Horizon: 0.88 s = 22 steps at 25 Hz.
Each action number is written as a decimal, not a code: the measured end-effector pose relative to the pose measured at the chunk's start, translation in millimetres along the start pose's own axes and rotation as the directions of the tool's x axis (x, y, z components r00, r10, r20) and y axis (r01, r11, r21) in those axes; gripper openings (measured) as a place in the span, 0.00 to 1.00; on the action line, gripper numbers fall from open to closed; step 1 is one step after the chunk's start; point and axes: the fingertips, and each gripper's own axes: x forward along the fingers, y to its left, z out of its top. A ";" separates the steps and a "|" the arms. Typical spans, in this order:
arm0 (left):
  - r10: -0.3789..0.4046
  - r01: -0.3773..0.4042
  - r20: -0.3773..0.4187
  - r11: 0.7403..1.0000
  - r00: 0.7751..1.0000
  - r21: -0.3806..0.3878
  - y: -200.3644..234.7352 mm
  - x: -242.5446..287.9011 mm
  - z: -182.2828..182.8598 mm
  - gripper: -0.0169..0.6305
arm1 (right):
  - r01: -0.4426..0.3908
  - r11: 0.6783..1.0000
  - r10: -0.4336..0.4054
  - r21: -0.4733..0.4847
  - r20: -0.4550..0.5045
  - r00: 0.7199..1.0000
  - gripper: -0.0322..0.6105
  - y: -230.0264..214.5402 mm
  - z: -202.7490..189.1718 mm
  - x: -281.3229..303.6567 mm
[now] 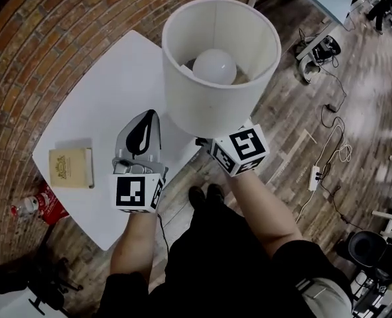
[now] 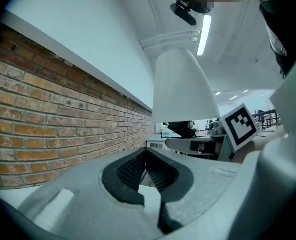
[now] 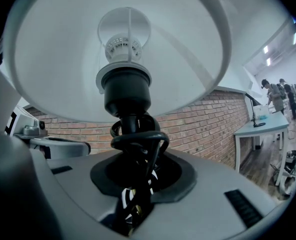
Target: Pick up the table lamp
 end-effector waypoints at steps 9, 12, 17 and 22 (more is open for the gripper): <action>-0.045 0.046 -0.023 0.998 0.999 0.038 -44.9 -69.4 56.2 0.04 | -0.046 0.999 0.047 0.028 -0.022 0.999 0.22 26.1 54.7 -83.2; -0.039 0.040 -0.012 0.998 0.999 0.052 -63.0 -90.1 71.2 0.04 | -0.072 0.997 0.073 0.040 -0.014 0.997 0.22 36.6 67.0 -114.3; -0.038 0.038 -0.014 0.998 0.999 0.054 -115.0 -127.0 83.4 0.04 | -0.126 0.990 0.126 0.061 0.006 0.992 0.22 53.6 84.9 -181.6; -0.020 0.020 -0.009 0.999 1.000 0.036 -176.8 -176.9 86.4 0.04 | -0.166 0.984 0.167 0.063 -0.011 0.986 0.22 67.8 88.5 -262.2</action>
